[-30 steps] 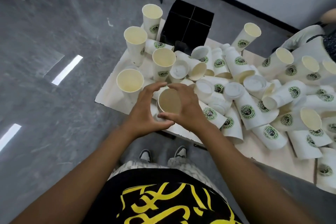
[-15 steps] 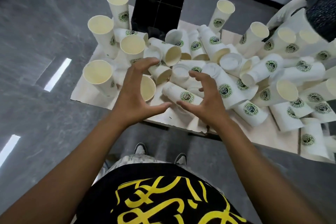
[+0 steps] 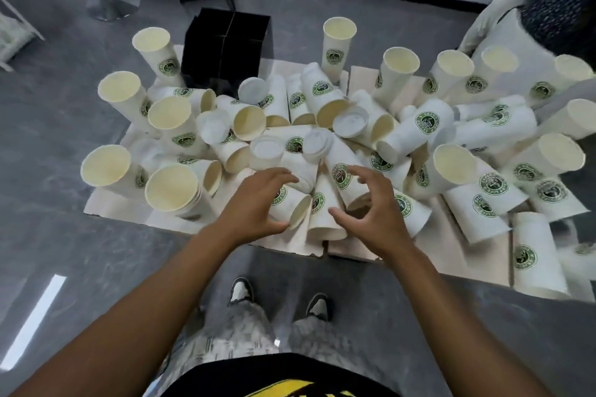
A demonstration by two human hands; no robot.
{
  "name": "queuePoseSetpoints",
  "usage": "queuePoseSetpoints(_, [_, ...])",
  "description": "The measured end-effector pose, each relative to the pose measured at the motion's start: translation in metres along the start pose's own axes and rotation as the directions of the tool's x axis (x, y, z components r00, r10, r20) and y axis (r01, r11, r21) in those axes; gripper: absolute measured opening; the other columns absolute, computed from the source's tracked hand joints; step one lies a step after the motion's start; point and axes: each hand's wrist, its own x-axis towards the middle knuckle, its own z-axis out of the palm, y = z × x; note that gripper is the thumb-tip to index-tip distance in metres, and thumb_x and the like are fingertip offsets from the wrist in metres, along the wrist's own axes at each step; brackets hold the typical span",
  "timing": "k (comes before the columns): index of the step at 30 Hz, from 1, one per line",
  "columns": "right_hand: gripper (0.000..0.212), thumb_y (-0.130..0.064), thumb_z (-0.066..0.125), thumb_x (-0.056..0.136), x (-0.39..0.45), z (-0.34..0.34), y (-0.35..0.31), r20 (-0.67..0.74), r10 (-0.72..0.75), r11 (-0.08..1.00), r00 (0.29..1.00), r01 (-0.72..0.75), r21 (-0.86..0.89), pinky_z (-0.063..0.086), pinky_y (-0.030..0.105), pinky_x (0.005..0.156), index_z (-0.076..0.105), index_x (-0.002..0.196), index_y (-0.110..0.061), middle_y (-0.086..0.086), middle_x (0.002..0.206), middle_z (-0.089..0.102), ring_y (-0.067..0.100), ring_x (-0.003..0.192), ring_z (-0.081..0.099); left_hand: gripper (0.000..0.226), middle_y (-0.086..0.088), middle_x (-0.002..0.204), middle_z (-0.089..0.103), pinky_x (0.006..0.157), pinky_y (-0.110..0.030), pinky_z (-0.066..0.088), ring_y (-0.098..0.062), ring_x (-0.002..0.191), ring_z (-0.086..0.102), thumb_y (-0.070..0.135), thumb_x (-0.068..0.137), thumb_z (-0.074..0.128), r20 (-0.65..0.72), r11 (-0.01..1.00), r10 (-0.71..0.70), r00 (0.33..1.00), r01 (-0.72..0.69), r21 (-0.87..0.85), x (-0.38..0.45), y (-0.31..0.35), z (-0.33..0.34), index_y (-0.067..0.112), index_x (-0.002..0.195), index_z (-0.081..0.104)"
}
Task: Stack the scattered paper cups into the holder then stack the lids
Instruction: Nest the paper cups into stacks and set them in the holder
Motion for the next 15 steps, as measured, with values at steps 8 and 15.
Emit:
queuePoseSetpoints(8, [0.073,-0.026,0.091,0.073,0.000,-0.010,0.032,-0.106,0.063,0.998,0.992,-0.065,-0.022,0.040,0.036,0.110,0.055,0.136,-0.025,-0.009,0.134,0.051,0.018,0.129,0.045,0.088,0.006,0.147,0.052,0.108,-0.041,0.041,-0.021,0.134,0.050,0.033,0.061,0.084,0.271,0.983,-0.004,0.962,-0.046,0.176,0.026,-0.017,0.037,0.030,0.142,0.050])
queuePoseSetpoints(15, [0.074,-0.027,0.091,0.071,-0.001,-0.004,0.051,-0.130,0.065,0.996,0.989,-0.073,-0.055,0.034,0.028,0.111,0.054,0.136,-0.022,-0.005,0.133,0.052,0.024,0.127,0.048,0.089,0.003,0.142,0.056,0.102,-0.033,0.035,-0.023,0.131,0.050,0.029,0.061,0.087,0.282,0.984,-0.077,0.956,0.027,0.179,0.028,-0.023,0.046,0.024,0.142,0.050])
